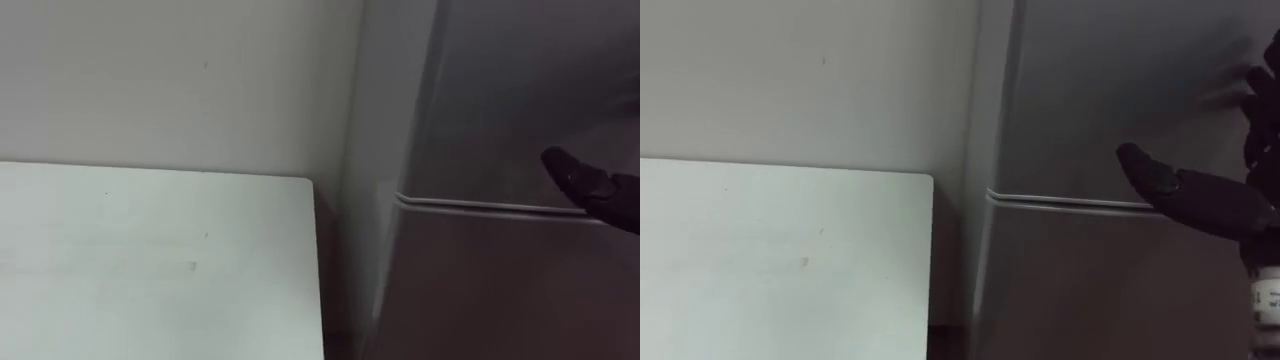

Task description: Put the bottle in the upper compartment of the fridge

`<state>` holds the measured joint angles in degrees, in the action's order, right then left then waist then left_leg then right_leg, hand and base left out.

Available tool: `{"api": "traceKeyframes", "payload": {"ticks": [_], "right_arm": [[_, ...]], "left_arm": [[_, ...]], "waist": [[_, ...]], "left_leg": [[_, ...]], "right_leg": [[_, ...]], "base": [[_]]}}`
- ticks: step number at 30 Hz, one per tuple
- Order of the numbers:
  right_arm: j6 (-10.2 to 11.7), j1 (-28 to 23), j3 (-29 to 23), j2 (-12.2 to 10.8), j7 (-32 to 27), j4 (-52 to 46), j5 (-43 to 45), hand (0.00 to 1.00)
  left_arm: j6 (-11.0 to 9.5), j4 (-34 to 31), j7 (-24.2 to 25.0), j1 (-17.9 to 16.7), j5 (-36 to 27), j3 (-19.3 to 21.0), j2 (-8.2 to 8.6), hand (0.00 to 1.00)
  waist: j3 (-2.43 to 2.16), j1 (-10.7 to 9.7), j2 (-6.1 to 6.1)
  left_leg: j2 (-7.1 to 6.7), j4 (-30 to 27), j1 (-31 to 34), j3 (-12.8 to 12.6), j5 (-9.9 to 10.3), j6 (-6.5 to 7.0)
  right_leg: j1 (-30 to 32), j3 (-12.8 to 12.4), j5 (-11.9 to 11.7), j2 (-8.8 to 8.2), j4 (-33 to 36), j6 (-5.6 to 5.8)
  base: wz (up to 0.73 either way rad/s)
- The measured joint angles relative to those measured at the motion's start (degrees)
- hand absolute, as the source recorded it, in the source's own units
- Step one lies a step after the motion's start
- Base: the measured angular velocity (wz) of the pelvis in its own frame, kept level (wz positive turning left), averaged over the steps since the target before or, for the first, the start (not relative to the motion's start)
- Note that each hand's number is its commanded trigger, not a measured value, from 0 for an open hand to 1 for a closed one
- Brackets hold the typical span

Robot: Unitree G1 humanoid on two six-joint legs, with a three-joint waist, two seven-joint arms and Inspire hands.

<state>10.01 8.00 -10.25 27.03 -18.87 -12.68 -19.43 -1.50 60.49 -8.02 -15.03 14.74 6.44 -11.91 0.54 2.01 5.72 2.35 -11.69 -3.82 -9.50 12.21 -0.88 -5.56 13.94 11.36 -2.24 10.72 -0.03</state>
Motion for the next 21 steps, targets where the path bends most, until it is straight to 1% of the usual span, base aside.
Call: {"api": "traceKeyframes", "payload": {"ticks": [2, 3, 4, 6, 8, 9, 10, 11, 13, 14, 16, 21], "right_arm": [[0.10, 0.26, 0.19, 0.00, -0.55, 1.24, 4.22, 0.00], [0.10, 0.28, 0.19, 0.00, -0.55, 1.51, 4.86, 0.00], [0.09, 0.34, 0.18, 0.00, -0.56, 2.03, 6.36, 0.00], [0.34, 0.41, 0.18, 0.00, -1.08, 3.06, 8.96, 0.00], [0.52, 0.53, 0.57, -0.01, -1.98, 4.07, 11.16, 0.00], [0.63, 0.74, 0.92, -0.01, -2.26, 4.68, 11.66, 0.00], [0.74, 1.48, 1.83, -0.01, -2.88, 6.22, 13.00, 0.00], [0.99, 2.27, 2.51, -0.01, -3.46, 7.77, 13.21, 0.00], [1.25, 2.81, 2.60, -0.01, -3.94, 9.77, 13.42, 0.00], [1.20, 3.21, 2.60, 0.00, -4.22, 10.80, 13.85, 0.00], [1.05, 3.76, 2.61, 0.00, -4.28, 12.34, 15.57, 0.00], [0.99, 5.24, 2.62, 0.00, -5.74, 16.63, 22.60, 0.00]], "left_arm": [[0.04, -1.30, 0.33, 0.01, 0.90, 0.00, 0.01, 0.00], [0.05, -1.62, 0.44, 0.01, 1.20, 0.00, 0.02, 0.00], [0.11, -2.34, 0.86, 0.02, 1.32, 0.05, 0.00, 0.00], [0.23, -2.36, 1.03, 0.46, 2.58, 0.08, 0.01, 0.00], [0.40, -2.35, 1.49, 0.57, 3.01, 0.06, 0.02, 0.00], [0.51, -2.36, 1.59, 0.58, 3.01, 0.05, 0.02, 0.00], [1.01, -2.36, 2.18, 0.51, 3.01, 0.05, 0.01, 0.00], [1.71, -2.36, 2.61, 0.51, 2.96, 0.04, 0.01, 0.00], [2.45, -2.54, 2.78, 0.52, 2.98, 0.06, -0.03, 0.00], [2.85, -3.18, 3.07, 0.50, 2.98, 0.08, -0.05, 0.00], [2.97, -3.66, 3.58, 0.13, 3.00, 0.09, -0.11, 0.00], [4.11, -3.68, 4.44, -0.45, 2.99, 0.07, -0.20, 0.00]], "waist": [[0.03, 0.26, 0.13], [0.02, 0.29, 0.14], [-0.09, 0.39, 0.24], [-0.12, 0.74, 0.23], [-0.08, 1.73, 0.11], [-0.11, 1.82, 0.16], [0.01, 1.84, -0.01], [0.02, 1.79, 0.04], [0.11, 1.69, 0.23], [0.08, 1.64, 0.40], [-0.03, 1.72, 0.65], [-0.07, 1.88, 0.65]], "left_leg": [[0.00, -0.05, 0.27, 0.25, -0.03, 0.02], [0.00, -0.06, 0.28, 0.26, -0.04, 0.02], [0.00, -0.08, 0.25, 0.27, -0.04, 0.02], [0.00, -0.10, 0.18, 0.26, -0.03, 0.02], [0.09, 0.01, -0.05, 0.15, -0.04, 0.02], [0.11, 0.05, -0.17, 0.07, -0.04, 0.02], [0.13, 0.12, -0.54, -0.14, -0.04, 0.02], [0.12, 0.42, -0.87, -0.16, -0.04, 0.03], [0.05, 0.38, -1.13, 0.22, -0.04, 0.04], [0.04, 0.27, -1.13, 0.32, -0.06, 0.07], [0.04, 0.11, -1.10, 0.37, -0.10, 0.12], [-0.11, -0.17, -1.01, 0.89, -0.28, 0.36]], "right_leg": [[0.65, 0.05, -0.06, 0.02, 0.14, -0.10], [0.67, 0.05, -0.07, 0.02, 0.15, -0.11], [0.67, 0.01, -0.07, 0.02, 0.13, -0.11], [0.66, -0.04, -0.08, 0.03, 0.15, -0.12], [0.56, -0.59, -0.28, 0.20, 0.09, -0.13], [0.53, -0.73, -0.34, 0.23, 0.05, -0.13], [0.38, -0.95, -0.40, 0.25, 0.04, -0.14], [-0.17, -1.00, -0.47, 0.26, -0.09, -0.12], [-0.56, -0.85, -0.49, 0.24, -0.22, -0.08], [-0.67, -0.85, -0.51, 0.24, -0.26, -0.05], [-0.69, -0.84, -0.55, 0.23, -0.51, -0.04], [-1.11, 0.38, -1.02, -0.10, -0.78, -0.03]], "base": [[0.03], [0.00], [0.00], [-0.03], [-0.08], [-0.10], [-0.08], [-0.05], [0.06], [0.07], [0.00], [0.06]]}}
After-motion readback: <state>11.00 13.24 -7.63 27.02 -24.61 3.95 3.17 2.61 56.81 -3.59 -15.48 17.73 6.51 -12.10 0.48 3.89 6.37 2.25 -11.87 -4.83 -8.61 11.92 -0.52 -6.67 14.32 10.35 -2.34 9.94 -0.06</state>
